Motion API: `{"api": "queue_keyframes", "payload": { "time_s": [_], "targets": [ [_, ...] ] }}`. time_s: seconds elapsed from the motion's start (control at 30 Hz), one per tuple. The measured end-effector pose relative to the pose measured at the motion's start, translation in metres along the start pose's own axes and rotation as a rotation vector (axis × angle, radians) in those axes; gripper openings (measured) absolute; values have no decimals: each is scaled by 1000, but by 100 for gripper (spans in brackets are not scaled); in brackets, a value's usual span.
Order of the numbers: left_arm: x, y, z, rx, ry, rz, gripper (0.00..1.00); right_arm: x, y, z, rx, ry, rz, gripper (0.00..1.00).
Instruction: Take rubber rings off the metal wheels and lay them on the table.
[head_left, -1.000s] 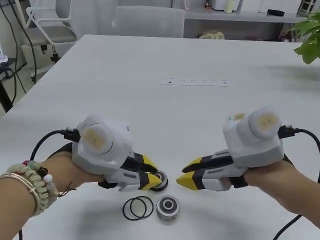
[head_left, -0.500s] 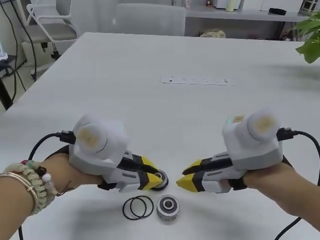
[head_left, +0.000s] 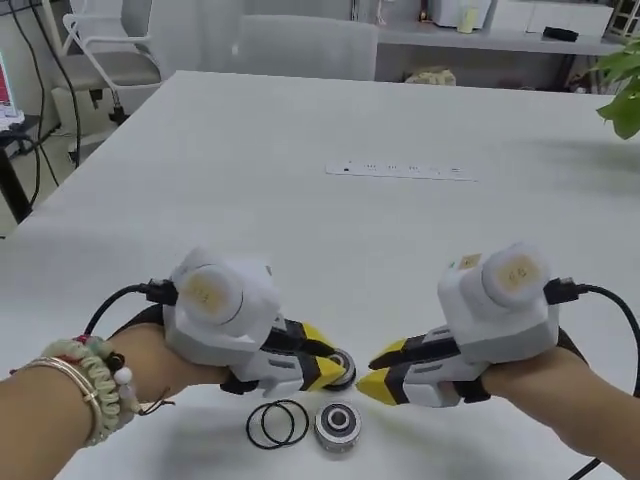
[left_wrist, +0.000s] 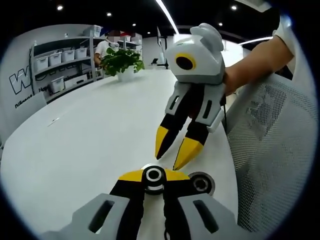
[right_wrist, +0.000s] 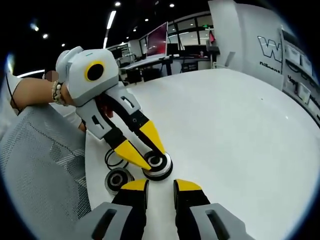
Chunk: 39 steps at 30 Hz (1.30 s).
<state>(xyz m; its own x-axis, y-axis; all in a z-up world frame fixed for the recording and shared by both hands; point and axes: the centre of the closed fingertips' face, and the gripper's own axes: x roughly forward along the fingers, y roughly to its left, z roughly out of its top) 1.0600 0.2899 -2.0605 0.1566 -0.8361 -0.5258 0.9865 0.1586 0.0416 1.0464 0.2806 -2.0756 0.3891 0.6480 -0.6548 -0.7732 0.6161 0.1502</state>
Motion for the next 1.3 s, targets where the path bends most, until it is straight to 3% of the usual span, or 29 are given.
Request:
{"api": "queue_keyframes", "payload": {
  "time_s": [0.33, 0.47, 0.67, 0.83, 0.9, 0.93, 1.07, 1.2, 1.3],
  "targets": [
    [0, 0, 0, -8, -17, -3, 8, 7, 5, 5, 6, -32, 4, 25],
    [1, -1, 1, -10, -21, -3, 8, 9, 7, 4, -26, -32, 6, 21],
    [1, -1, 1, -15, -27, 0, 8, 7, 3, 2, -10, -32, 10, 16],
    [1, -1, 2, -18, -26, 2, 8, 6, 4, 2, -52, -28, 13, 13],
    [1, -1, 2, -19, -27, 3, 8, 4, -1, -4, -102, 7, -5, 2],
    [1, -1, 2, -19, -27, 4, 8, 4, 1, -2, -81, -14, 9, 2],
    [1, 0, 2, -20, -27, 6, 8, 5, 1, -1, -77, -3, 0, 1],
    [1, 0, 2, -20, -27, 8, 8, 2, -11, 0, 14, -5, -45, 0],
    [2, 0, 2, -18, -28, 9, 7, -1, -17, 2, 145, -43, -55, 0]
  ]
}}
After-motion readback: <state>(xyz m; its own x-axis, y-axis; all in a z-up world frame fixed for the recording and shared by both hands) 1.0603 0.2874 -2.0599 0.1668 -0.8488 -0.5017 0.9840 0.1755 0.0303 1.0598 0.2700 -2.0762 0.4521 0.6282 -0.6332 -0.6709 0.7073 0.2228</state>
